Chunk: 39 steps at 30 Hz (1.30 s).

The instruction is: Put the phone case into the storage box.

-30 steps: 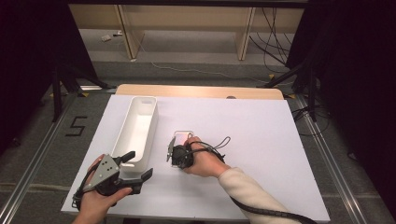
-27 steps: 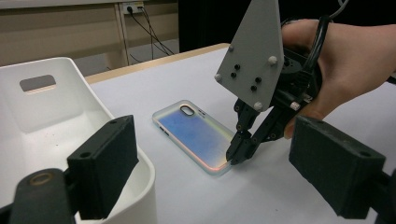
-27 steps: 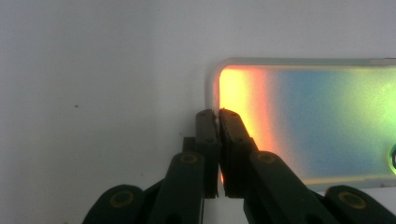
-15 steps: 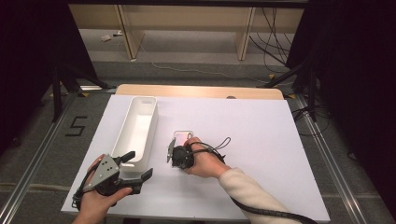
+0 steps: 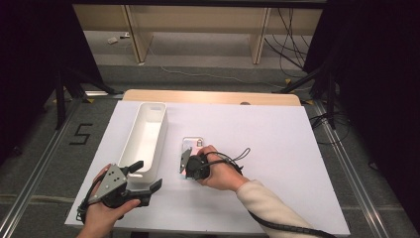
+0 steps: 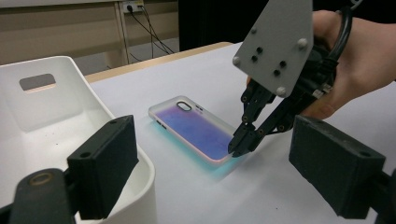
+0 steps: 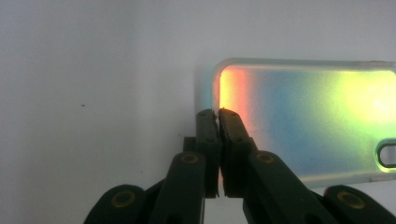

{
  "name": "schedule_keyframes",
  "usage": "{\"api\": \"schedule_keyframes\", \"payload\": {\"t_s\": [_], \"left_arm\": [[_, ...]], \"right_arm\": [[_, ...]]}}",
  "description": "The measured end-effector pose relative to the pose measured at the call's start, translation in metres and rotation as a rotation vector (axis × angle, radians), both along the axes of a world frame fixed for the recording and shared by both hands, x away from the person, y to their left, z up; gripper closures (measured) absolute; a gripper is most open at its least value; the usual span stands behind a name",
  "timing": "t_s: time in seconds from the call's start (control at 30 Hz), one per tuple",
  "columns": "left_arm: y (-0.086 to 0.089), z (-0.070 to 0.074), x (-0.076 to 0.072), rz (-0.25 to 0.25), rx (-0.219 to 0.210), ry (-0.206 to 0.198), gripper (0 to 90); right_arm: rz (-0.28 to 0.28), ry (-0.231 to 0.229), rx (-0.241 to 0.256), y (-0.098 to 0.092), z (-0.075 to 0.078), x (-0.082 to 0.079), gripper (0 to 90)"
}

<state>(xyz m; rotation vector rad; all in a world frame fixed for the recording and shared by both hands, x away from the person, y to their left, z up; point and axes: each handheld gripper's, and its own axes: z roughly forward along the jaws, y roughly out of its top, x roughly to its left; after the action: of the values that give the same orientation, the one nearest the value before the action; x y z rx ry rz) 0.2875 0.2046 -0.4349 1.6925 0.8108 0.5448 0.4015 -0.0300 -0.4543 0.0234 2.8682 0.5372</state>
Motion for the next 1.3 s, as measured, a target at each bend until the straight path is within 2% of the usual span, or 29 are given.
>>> {"api": "schedule_keyframes", "payload": {"t_s": [0.03, 0.1, 0.4, 0.43, 0.5, 0.63, 0.67, 0.73, 0.77, 0.9, 0.93, 0.97, 1.0, 1.03, 1.07, 1.13, 1.2, 1.3], "left_arm": [[0.0, 0.0, 0.0, -0.003, 0.002, -0.002, 14.5], [0.0, 0.0, 0.001, -0.005, -0.004, -0.002, 14.5], [0.0, -0.001, 0.001, -0.003, 0.004, 0.001, 14.5], [0.0, -0.001, 0.001, -0.002, 0.004, 0.002, 14.5], [0.0, -0.001, 0.001, -0.003, 0.004, 0.002, 14.5], [0.0, -0.001, 0.001, -0.001, 0.004, 0.003, 14.6], [-0.001, -0.001, 0.001, 0.0, 0.004, 0.005, 14.6], [-0.001, -0.001, 0.001, 0.0, 0.004, 0.006, 14.6], [-0.001, -0.001, 0.001, -0.001, 0.004, 0.006, 14.6], [-0.001, -0.001, 0.001, -0.001, 0.006, 0.006, 14.6], [-0.001, -0.001, 0.001, 0.0, 0.005, 0.006, 14.6], [-0.001, -0.001, 0.001, 0.0, 0.005, 0.006, 14.7], [-0.001, -0.002, 0.001, 0.002, 0.006, 0.007, 14.7], [-0.001, -0.002, 0.001, -0.001, 0.002, 0.007, 14.7], [-0.001, -0.002, 0.001, -0.001, 0.004, 0.007, 14.6], [-0.001, -0.002, 0.001, -0.001, 0.004, 0.007, 14.7], [-0.001, -0.002, 0.001, 0.003, 0.008, 0.009, 14.7], [-0.001, -0.002, 0.001, 0.002, 0.008, 0.01, 14.7]], "right_arm": [[0.0, 0.0, 0.0, 0.0, 0.0, 0.0, 88.4], [0.017, -0.032, 0.019, -0.004, 0.004, -0.002, 88.4], [0.032, -0.069, 0.08, -0.017, 0.011, -0.011, 88.4], [0.049, -0.094, 0.087, -0.02, 0.013, -0.013, 88.4], [0.055, -0.107, 0.095, -0.022, 0.015, -0.015, 88.4], [0.037, -0.109, 0.11, -0.026, 0.017, -0.02, 88.4], [0.058, -0.123, 0.119, -0.029, 0.019, -0.021, 88.4], [0.058, -0.123, 0.117, -0.03, 0.02, -0.023, 88.4], [0.055, -0.138, 0.123, -0.033, 0.02, -0.026, 88.4], [0.056, -0.136, 0.138, -0.037, 0.022, -0.028, 88.4], [0.026, -0.132, 0.139, -0.041, 0.024, -0.033, 88.4], [0.026, -0.132, 0.139, -0.041, 0.024, -0.033, 88.4], [0.057, -0.15, 0.149, -0.041, 0.024, -0.032, 88.4], [0.034, -0.142, 0.155, -0.043, 0.025, -0.035, 88.4], [0.051, -0.151, 0.166, -0.045, 0.027, -0.036, 88.4], [0.042, -0.145, 0.176, -0.047, 0.027, -0.039, 88.4], [0.064, -0.157, 0.183, -0.049, 0.028, -0.041, 88.4], [0.05, -0.156, 0.191, -0.051, 0.03, -0.046, 88.4]]}}
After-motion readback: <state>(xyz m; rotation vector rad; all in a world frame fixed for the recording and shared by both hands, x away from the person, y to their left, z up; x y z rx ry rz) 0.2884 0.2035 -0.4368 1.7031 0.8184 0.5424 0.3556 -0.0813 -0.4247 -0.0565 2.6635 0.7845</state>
